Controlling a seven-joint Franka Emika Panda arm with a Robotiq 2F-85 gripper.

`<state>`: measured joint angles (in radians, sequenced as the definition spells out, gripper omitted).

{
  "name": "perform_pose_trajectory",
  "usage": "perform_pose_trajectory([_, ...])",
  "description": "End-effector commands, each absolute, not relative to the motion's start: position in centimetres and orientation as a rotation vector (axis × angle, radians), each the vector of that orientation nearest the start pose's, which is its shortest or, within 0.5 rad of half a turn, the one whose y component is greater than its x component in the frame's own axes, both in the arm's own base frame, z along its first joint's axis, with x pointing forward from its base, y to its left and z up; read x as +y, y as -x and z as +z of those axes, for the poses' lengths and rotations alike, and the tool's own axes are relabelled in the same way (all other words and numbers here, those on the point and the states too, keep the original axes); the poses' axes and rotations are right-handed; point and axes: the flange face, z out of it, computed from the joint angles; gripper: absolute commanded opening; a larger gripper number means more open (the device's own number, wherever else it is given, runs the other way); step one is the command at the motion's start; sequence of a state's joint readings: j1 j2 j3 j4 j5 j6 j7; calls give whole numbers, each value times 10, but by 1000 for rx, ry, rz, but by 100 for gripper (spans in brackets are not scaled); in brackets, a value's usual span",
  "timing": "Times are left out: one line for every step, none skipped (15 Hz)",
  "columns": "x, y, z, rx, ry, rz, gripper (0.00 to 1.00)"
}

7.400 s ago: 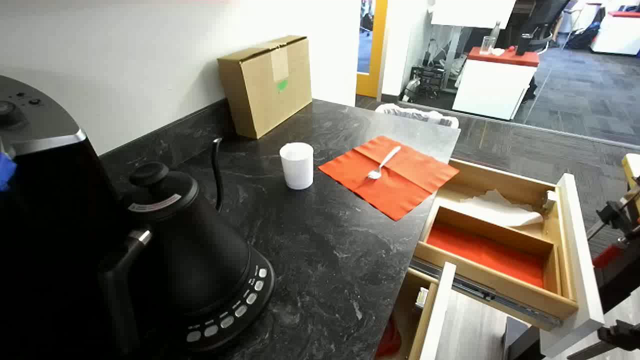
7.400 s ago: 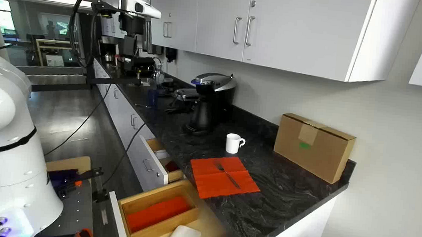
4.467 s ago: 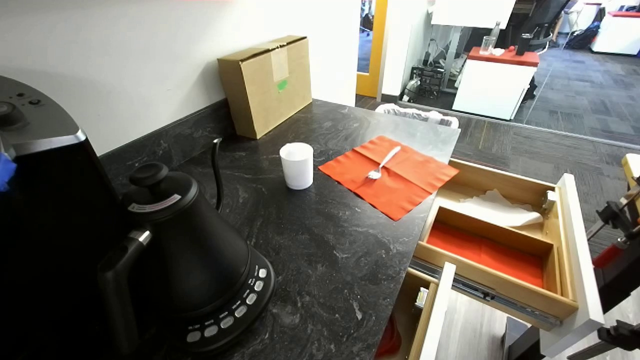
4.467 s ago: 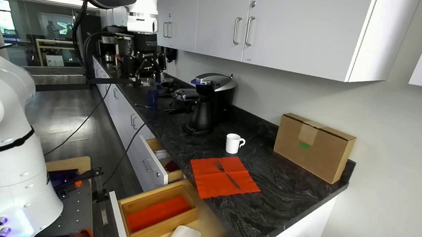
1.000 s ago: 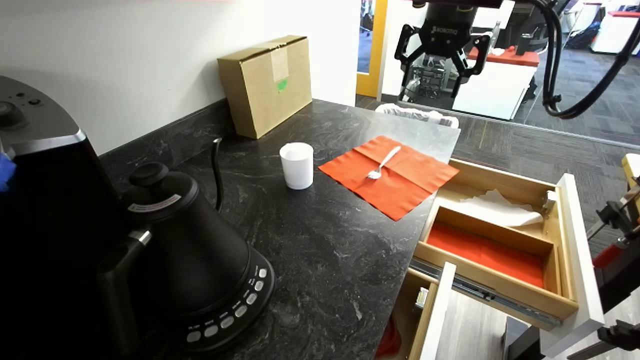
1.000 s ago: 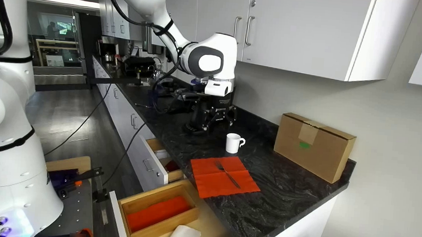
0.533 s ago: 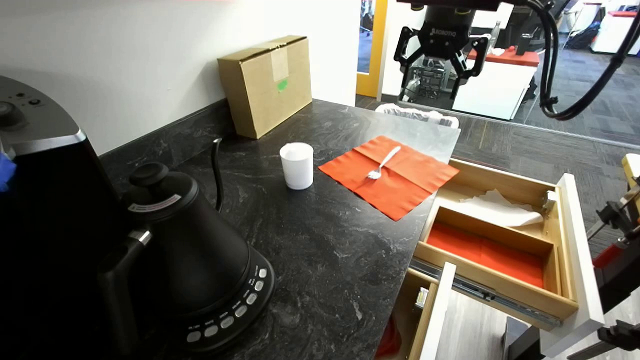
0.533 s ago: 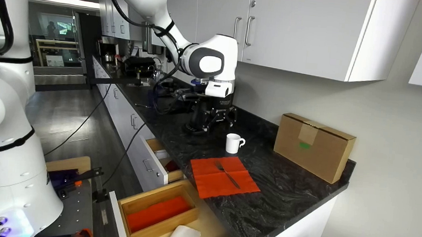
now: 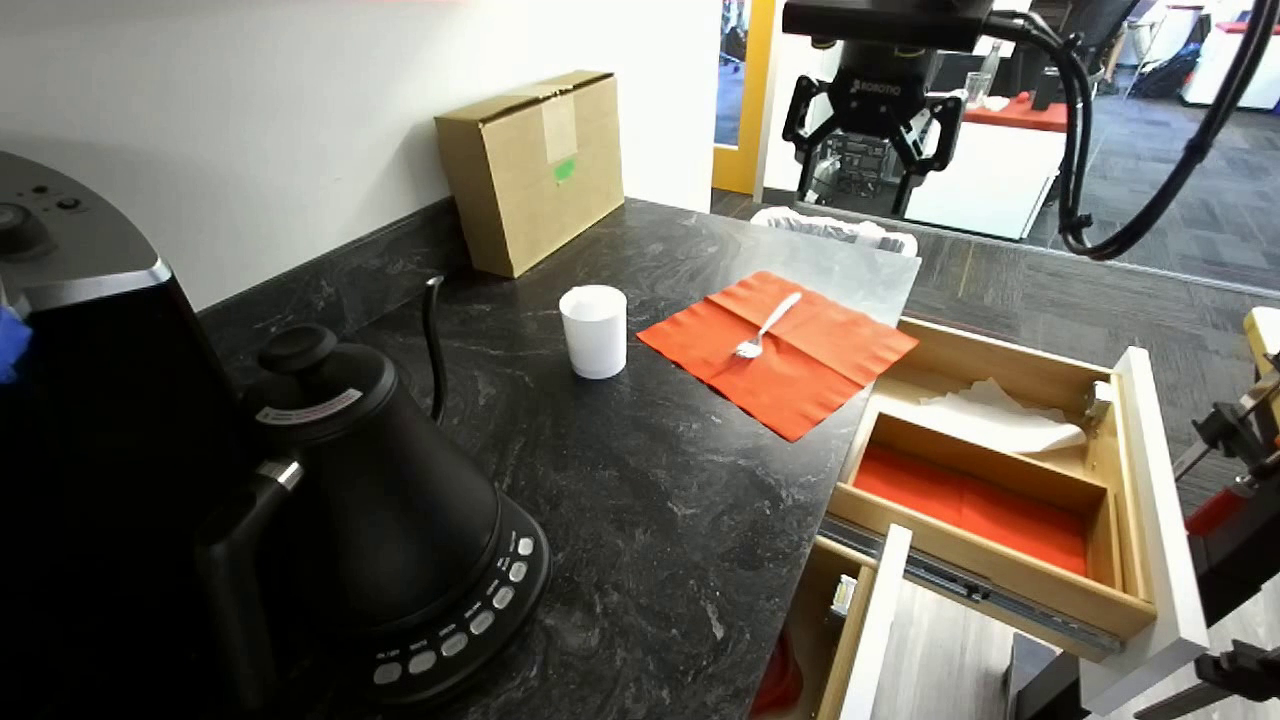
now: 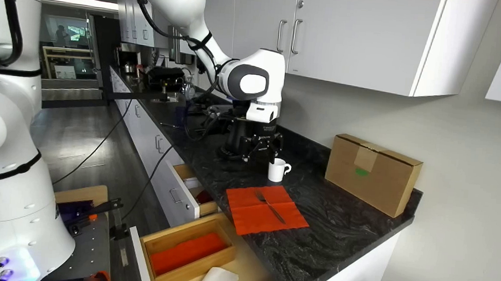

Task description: Put the fork in the open drawer on the right

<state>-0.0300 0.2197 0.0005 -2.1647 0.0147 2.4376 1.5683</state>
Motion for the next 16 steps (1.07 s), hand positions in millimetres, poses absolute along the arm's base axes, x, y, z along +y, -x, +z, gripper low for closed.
perform_pose_trajectory([-25,-587,278,2203,2147,-73,100])
perform_pose_trajectory([-28,-593,273,2213,2136,-77,100])
perform_pose_trajectory([-31,-597,267,2234,2112,-72,100])
perform_pose_trajectory([-33,-601,261,2255,2092,-60,100])
perform_pose_trajectory([-36,-605,252,2283,2075,-38,100])
perform_pose_trajectory([-38,-609,244,2299,2067,-17,100])
perform_pose_trajectory([-41,-613,231,2323,2057,5,100])
perform_pose_trajectory([-43,-615,221,2340,2049,24,100])
perform_pose_trajectory([-46,-618,210,2352,2043,39,100])
perform_pose_trajectory([-48,-620,201,2363,2037,55,100])
perform_pose_trajectory([-48,-622,194,2374,2030,69,100])
perform_pose_trajectory([-49,-624,189,2378,2026,80,100])
perform_pose_trajectory([-49,-625,185,2375,2026,86,100])
perform_pose_trajectory([-49,-627,183,2362,2036,83,100])
perform_pose_trajectory([-48,-628,181,2344,2047,80,100])
perform_pose_trajectory([-48,-629,181,2334,2056,77,100])
